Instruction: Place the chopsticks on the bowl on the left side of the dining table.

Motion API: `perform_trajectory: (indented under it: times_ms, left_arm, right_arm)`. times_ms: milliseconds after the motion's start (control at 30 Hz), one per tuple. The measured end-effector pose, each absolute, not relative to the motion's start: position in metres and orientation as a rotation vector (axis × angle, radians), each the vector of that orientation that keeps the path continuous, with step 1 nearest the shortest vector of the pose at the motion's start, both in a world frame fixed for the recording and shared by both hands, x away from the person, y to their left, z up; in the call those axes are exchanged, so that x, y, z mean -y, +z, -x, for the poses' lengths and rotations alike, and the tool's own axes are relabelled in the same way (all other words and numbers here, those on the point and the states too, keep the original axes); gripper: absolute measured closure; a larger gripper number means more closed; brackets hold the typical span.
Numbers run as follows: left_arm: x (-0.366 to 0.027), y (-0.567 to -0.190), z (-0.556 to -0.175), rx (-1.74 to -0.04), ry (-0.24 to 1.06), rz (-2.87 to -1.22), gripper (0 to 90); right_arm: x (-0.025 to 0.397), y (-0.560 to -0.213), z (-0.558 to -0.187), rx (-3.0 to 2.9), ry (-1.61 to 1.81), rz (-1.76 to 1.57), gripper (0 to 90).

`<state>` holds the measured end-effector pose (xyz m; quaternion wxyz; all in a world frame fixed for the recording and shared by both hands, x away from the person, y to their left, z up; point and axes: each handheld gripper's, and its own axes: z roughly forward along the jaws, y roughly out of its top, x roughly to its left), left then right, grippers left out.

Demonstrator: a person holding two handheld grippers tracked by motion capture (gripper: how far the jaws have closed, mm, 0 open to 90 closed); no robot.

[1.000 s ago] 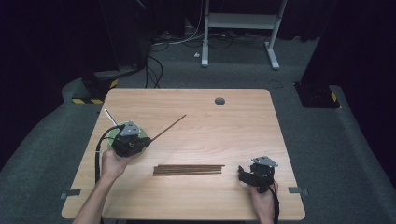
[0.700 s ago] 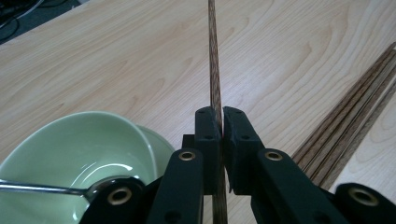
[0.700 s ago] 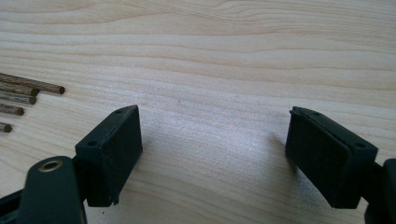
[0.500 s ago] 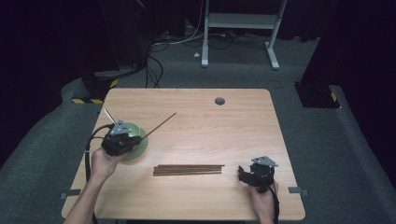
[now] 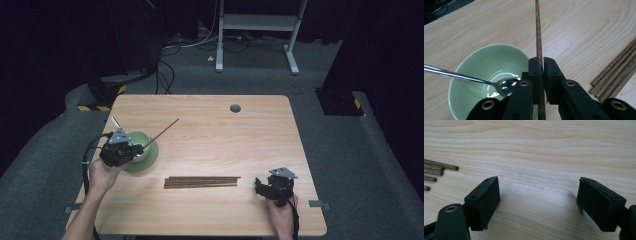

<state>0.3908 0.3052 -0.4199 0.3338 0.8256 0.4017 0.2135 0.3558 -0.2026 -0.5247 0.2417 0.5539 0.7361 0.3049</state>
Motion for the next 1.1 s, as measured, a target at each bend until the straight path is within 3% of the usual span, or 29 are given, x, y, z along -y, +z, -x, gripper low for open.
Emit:
perform_trajectory:
  times_ms: [1100]
  left_arm:
    - [-0.349,-0.438,-0.392,-1.169,0.574,-2.122,84.4]
  right_arm:
    - [0.202,-0.525,-0.356,-2.012,0.833,-1.514,18.4]
